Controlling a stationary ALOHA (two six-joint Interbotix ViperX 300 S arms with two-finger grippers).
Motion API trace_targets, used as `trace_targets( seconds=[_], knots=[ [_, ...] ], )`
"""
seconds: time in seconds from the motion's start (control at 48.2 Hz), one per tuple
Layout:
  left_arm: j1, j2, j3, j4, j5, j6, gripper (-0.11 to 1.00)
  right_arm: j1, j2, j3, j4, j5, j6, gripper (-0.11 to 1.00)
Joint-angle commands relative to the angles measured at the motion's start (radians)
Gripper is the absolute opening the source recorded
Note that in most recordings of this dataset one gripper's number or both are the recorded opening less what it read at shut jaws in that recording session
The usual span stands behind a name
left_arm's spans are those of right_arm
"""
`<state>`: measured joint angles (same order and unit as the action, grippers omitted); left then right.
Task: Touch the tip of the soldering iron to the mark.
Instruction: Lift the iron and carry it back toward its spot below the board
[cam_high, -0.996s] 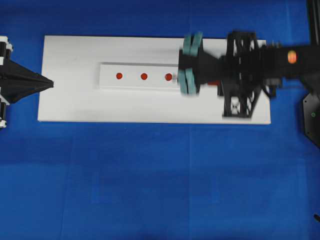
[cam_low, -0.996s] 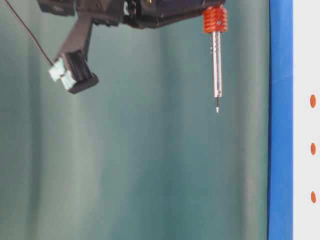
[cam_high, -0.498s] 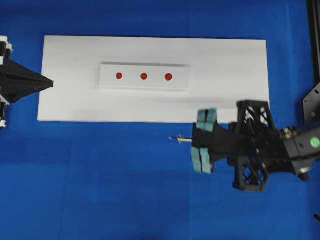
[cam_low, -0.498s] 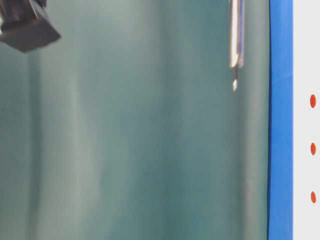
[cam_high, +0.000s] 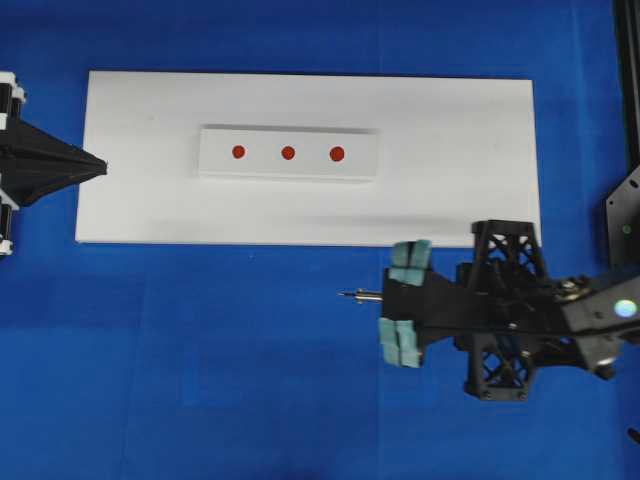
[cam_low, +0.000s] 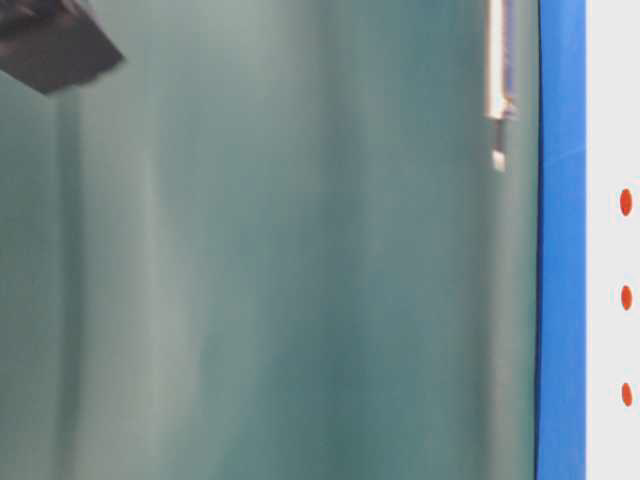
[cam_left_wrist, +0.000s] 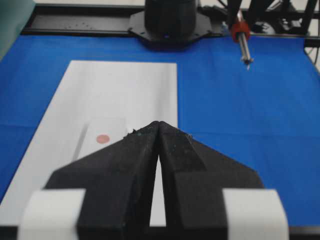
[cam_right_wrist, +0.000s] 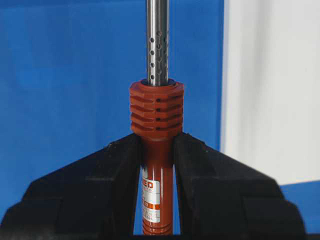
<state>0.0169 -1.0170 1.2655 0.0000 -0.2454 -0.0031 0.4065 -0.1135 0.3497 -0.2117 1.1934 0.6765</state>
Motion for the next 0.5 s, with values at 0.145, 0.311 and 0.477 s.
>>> trace_targets(
  seconds=[0.145,0.311,0.477],
  knots=[
    [0.002,0.003,-0.012,0.002,-0.009,-0.002,0.0,-0.048,0.078,-0.127,-0.003,-0.051,-0.101,0.06],
    [0.002,0.002,-0.012,0.003,-0.009,-0.002,0.0,-0.083,0.163,-0.232,-0.003,-0.054,-0.176,0.06],
    [0.0,-0.017,-0.015,0.002,-0.009,-0.002,0.0,-0.107,0.239,-0.331,-0.003,-0.052,-0.241,0.06]
  ],
)
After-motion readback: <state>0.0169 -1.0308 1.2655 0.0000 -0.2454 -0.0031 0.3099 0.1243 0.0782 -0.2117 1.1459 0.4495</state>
